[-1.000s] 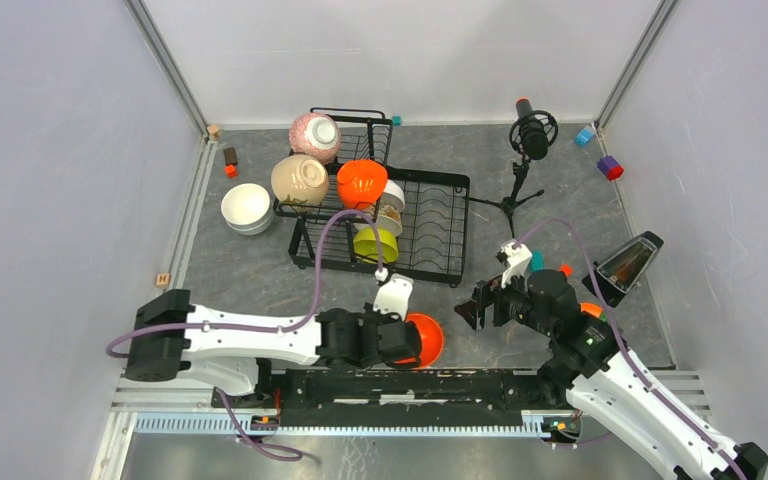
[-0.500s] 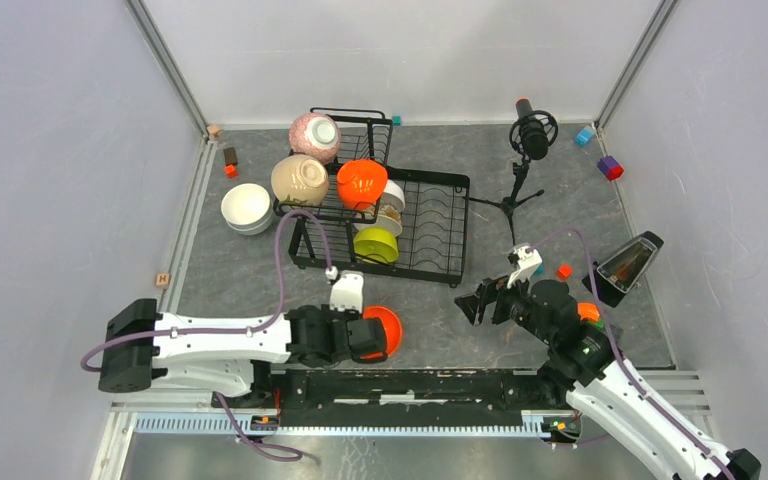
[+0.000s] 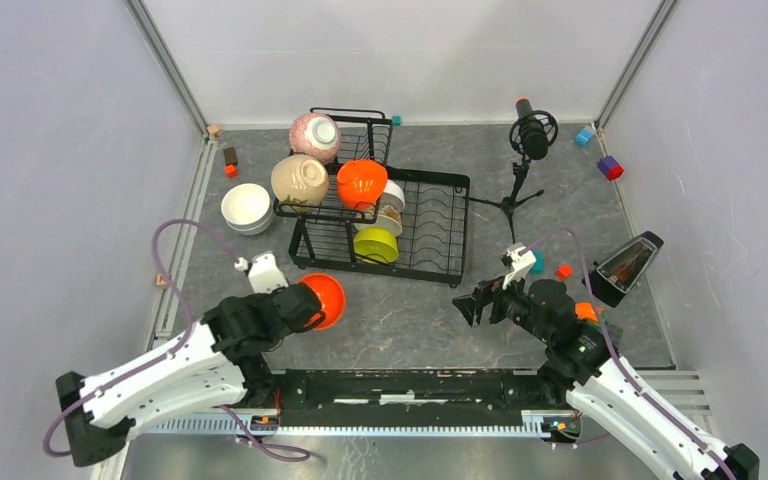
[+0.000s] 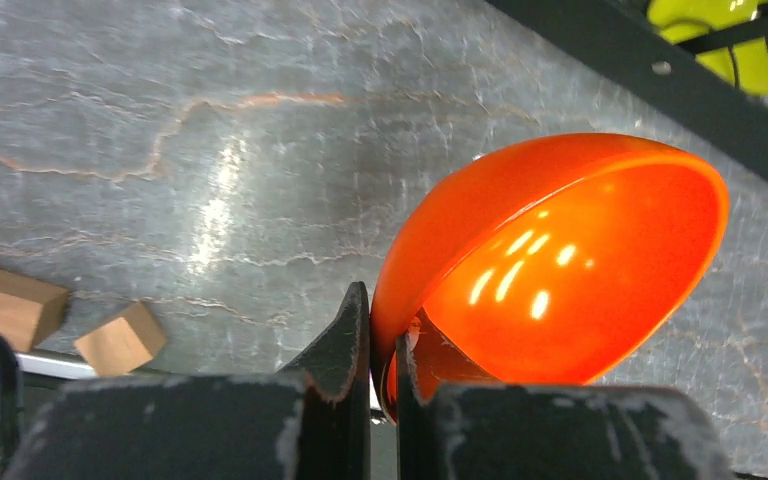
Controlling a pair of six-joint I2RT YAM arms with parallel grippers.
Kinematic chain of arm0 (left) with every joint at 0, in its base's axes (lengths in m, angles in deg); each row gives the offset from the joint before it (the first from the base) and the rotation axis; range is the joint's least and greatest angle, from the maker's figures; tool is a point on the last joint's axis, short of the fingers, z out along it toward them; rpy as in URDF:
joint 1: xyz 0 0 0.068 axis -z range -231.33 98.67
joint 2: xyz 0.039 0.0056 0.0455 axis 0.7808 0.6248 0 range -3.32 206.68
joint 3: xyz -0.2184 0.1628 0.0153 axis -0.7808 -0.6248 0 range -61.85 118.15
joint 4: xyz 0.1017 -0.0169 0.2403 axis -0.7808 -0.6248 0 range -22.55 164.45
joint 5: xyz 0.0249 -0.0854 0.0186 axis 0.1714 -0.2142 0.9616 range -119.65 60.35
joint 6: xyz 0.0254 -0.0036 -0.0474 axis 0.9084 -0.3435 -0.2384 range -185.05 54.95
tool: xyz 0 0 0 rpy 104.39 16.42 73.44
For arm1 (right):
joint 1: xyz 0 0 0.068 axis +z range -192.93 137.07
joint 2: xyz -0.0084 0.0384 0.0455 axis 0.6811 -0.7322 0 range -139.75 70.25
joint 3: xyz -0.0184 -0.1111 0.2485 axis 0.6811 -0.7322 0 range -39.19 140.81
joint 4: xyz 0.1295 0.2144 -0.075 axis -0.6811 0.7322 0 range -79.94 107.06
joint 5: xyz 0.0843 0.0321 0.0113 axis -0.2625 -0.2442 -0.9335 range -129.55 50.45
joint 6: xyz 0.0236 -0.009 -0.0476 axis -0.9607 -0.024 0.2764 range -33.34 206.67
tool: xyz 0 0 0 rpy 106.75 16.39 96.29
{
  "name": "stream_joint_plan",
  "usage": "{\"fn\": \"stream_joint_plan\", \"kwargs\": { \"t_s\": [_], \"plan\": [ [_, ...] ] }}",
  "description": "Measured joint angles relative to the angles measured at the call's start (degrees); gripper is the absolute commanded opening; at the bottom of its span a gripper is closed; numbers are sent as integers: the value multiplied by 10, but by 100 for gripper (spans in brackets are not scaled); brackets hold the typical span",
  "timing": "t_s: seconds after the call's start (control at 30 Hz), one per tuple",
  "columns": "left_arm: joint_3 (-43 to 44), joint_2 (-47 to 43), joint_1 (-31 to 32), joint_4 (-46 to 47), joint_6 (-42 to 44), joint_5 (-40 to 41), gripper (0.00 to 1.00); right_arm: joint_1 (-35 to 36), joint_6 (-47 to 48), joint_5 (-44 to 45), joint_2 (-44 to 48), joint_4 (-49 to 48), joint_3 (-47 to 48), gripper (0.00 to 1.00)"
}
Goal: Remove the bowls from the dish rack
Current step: Place the bowl at the center of the board.
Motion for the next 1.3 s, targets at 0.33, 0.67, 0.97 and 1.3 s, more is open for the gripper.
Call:
{"fn": "stream_joint_plan", "kwargs": {
  "t_s": [0.33, 0.67, 0.97, 1.3],
  "plan": [
    [4, 65, -165, -18, 32, -3, 2, 0, 10, -12, -12, -12, -16, 92],
    [6, 50, -403, 8, 96, -69, 2, 0, 16, -17, -7, -26, -29, 92],
    [9, 83, -645, 86, 152, -171, 2, 0, 17, -23, -2, -36, -35, 92],
    [-53, 88, -741, 174, 145, -252, 6, 0, -1, -24, -10, -46, -35, 91]
  ]
}}
